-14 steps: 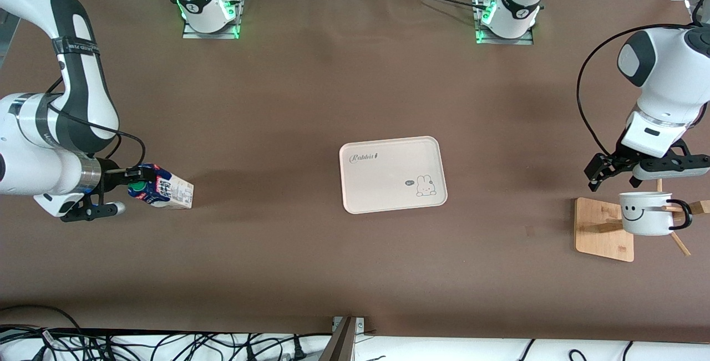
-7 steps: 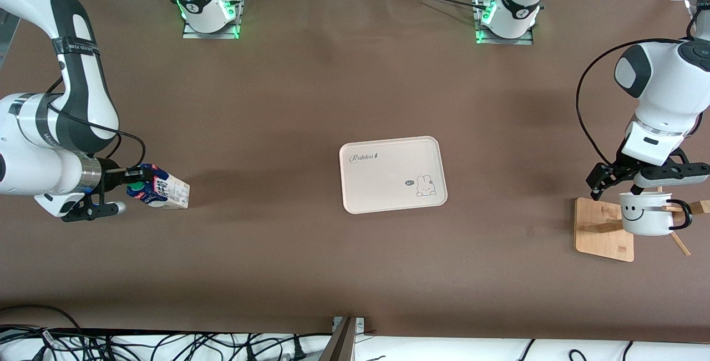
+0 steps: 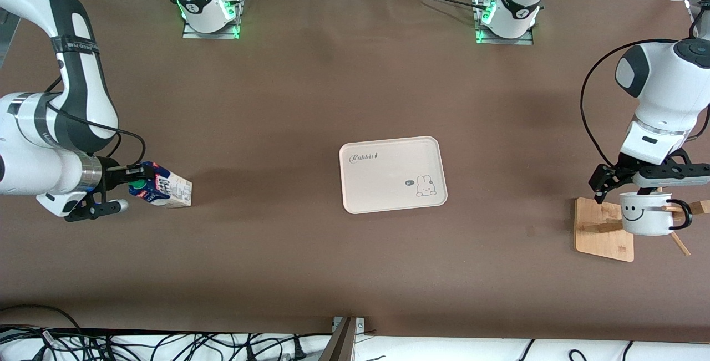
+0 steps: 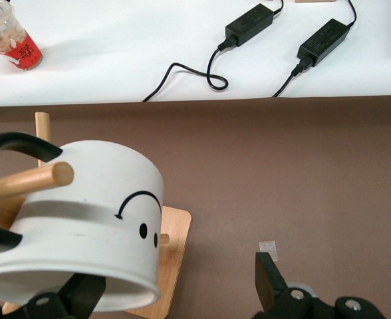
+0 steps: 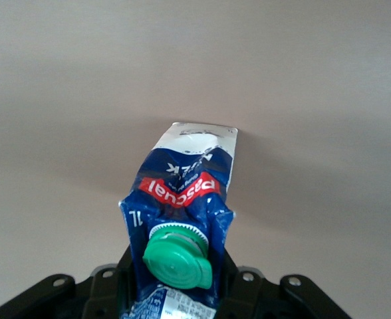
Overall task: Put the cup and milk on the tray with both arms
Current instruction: 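Carry the carton with the right gripper toward the white tray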
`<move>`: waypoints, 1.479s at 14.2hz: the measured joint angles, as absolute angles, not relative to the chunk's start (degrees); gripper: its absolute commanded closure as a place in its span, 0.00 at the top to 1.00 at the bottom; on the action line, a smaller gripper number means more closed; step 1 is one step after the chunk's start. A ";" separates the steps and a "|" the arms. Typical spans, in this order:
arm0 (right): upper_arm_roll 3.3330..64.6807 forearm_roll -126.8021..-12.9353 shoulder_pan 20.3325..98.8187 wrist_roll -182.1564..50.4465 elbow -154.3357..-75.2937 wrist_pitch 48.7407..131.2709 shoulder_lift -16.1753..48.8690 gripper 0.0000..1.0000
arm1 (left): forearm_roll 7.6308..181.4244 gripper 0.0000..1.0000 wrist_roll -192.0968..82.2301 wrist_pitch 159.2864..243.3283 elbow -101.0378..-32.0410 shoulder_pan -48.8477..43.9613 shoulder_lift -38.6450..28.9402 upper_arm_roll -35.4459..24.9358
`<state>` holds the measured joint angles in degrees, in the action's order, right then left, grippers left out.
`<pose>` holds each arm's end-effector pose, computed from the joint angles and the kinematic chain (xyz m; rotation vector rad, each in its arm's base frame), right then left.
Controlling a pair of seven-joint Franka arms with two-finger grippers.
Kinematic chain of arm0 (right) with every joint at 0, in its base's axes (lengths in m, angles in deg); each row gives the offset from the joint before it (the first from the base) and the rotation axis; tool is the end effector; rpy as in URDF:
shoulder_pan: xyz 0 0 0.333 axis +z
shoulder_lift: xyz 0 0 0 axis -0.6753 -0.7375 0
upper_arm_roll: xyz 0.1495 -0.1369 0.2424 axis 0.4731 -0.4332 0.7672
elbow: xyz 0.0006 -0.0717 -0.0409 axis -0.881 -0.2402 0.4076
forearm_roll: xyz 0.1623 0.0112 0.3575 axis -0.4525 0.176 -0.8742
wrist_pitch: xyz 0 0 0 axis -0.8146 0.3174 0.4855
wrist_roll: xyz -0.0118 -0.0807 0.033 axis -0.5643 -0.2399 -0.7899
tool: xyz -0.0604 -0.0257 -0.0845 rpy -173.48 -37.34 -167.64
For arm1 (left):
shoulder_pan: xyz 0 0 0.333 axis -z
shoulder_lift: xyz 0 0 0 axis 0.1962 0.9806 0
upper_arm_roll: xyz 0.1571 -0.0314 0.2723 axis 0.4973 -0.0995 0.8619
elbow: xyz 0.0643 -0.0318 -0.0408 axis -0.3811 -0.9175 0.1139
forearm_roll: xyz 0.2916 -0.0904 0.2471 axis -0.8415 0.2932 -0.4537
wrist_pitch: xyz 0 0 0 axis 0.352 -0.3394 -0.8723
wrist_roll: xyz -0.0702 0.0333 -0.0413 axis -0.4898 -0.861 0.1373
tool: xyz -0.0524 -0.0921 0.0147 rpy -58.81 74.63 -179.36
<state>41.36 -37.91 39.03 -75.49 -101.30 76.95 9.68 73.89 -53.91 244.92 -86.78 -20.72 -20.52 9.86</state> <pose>0.6739 -0.0141 0.3503 -2.9792 -0.2962 0.3205 0.6108 0.0588 0.4004 -2.9220 -0.0505 -0.8016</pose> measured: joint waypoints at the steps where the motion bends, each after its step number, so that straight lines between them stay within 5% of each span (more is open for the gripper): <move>1: 41.36 -39.15 39.04 -76.49 -100.94 76.14 10.11 0.46 | 73.81 0.71 -53.91 245.00 -86.73 -20.72 -20.52 9.86; 5: 41.43 -40.31 39.08 -77.09 -100.62 73.70 12.71 0.43 | 73.61 0.52 -53.87 246.41 -86.72 -20.72 -20.36 9.89; 11: 46.36 -43.97 40.66 -63.27 -99.93 70.63 15.65 0.44 | 71.78 0.57 -53.87 247.99 -86.72 -20.81 -20.04 11.02; 21: 64.69 -35.24 45.90 -49.20 -99.54 70.66 17.98 0.44 | 69.59 0.45 -53.85 251.39 -86.73 -21.51 -19.07 11.69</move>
<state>64.69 -35.24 45.90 -49.20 -99.54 70.66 17.98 69.59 -53.85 251.39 -86.73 -21.51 -19.07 11.69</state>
